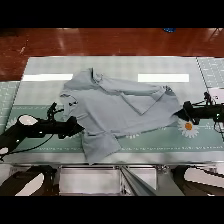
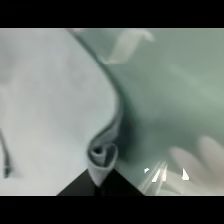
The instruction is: Fold the shirts.
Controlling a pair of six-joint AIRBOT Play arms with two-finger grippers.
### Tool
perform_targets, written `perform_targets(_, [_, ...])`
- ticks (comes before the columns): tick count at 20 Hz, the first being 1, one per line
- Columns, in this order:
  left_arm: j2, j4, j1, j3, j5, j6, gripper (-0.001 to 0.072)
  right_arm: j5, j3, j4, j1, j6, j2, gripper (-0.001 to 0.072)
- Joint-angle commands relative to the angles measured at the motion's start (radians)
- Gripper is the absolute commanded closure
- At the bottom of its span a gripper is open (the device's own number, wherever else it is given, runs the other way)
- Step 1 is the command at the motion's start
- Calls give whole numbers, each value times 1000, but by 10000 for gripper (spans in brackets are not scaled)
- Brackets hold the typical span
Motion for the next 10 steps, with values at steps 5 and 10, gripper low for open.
perform_targets(5, [18, -2, 83, 483, -51, 58, 685, 108, 541, 35, 153, 38, 117, 692])
perform_targets(10, [20, 105, 151, 1142, -59, 66, 685, 126, 1081, 40, 235, 68, 185, 692])
